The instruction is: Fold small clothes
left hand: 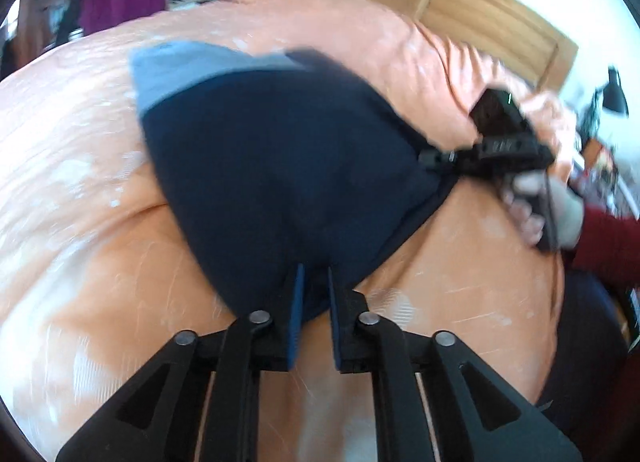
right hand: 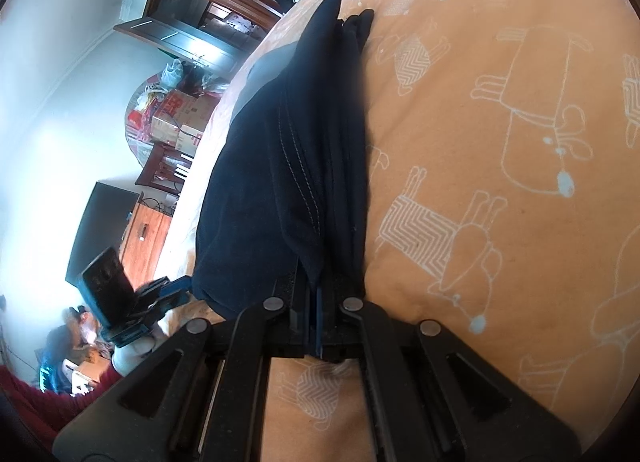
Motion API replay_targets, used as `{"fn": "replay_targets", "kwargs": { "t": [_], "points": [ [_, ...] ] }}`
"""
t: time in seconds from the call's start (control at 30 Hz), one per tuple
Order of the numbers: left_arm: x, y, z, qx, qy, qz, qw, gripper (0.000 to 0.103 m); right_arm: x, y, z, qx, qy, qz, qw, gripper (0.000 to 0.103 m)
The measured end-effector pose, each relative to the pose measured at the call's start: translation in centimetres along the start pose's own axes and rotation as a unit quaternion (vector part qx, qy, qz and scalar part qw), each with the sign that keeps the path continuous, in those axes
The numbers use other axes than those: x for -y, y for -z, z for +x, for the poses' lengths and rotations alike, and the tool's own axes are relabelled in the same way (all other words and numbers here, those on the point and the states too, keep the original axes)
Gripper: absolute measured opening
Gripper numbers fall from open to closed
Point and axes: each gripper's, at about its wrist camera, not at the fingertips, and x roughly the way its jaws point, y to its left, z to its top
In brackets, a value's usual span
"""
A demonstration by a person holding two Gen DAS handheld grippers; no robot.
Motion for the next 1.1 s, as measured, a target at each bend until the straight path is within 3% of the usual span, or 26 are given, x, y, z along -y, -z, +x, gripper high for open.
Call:
{"fn": "replay_targets", "kwargs": {
  "t": [0.07, 0.17, 0.2, 0.23, 0.3, 0.4, 0.5, 0.6, 0.7, 0.8, 0.87, 1.1],
  "points": [
    [-0.1, 0.6, -1.6, 0.016, -0.006, -0.024, 0.9996, 0.044, -0.8, 0.1, -0.4, 0.003, 0.021, -0.005, 1.0, 0.002],
    [-0.1, 1.8, -3.9, 0.029, -0.035, -0.058, 0.9973, 0.044, -2.5, 0.9, -1.4, 0.018, 0.073, -0.019, 0.997, 0.014],
    [-0.1, 2.0, -4.5, 0.03, -0.045, -0.064, 0.9965, 0.045, -3.3, 1.3, -2.1, 0.028, 0.091, -0.022, 0.995, 0.031],
    [0.0, 2.3, -4.8, 0.025, -0.059, -0.068, 0.9956, 0.045, -4.2, 1.8, -2.9, 0.04, 0.113, -0.028, 0.992, 0.059],
    [-0.1, 2.9, -5.1, 0.011, -0.088, -0.081, 0.9928, 0.049, -6.3, 3.2, -4.3, 0.056, 0.166, -0.056, 0.983, 0.08],
    [-0.6, 3.7, -4.7, -0.012, -0.133, -0.115, 0.9844, 0.064, -8.7, 5.6, -4.9, 0.044, 0.22, -0.092, 0.97, 0.082],
    [-0.6, 4.4, -3.5, -0.026, -0.166, -0.139, 0.9759, 0.072, -10.0, 7.8, -4.0, 0.017, 0.264, -0.132, 0.955, 0.088],
    [-0.8, 5.2, -1.3, -0.047, -0.185, -0.153, 0.9697, 0.086, -9.3, 8.5, -2.4, -0.023, 0.298, -0.123, 0.946, 0.095],
    [-0.1, 5.1, -0.3, -0.055, -0.188, -0.146, 0.9697, 0.103, -8.6, 8.5, -1.0, -0.062, 0.319, -0.139, 0.936, 0.103],
    [-0.2, 4.5, 0.4, -0.07, -0.205, -0.153, 0.9641, 0.103, -8.4, 8.7, 0.0, -0.081, 0.331, -0.17, 0.925, 0.103],
    [-0.3, 4.2, 0.6, -0.069, -0.214, -0.159, 0.9613, 0.103, -8.2, 9.2, 0.0, -0.066, 0.332, -0.188, 0.922, 0.103],
    [-0.2, 3.9, 1.2, -0.04, -0.237, -0.19, 0.9519, 0.103, -7.6, 10.1, -0.7, -0.033, 0.325, -0.191, 0.925, 0.103]
  ]
}}
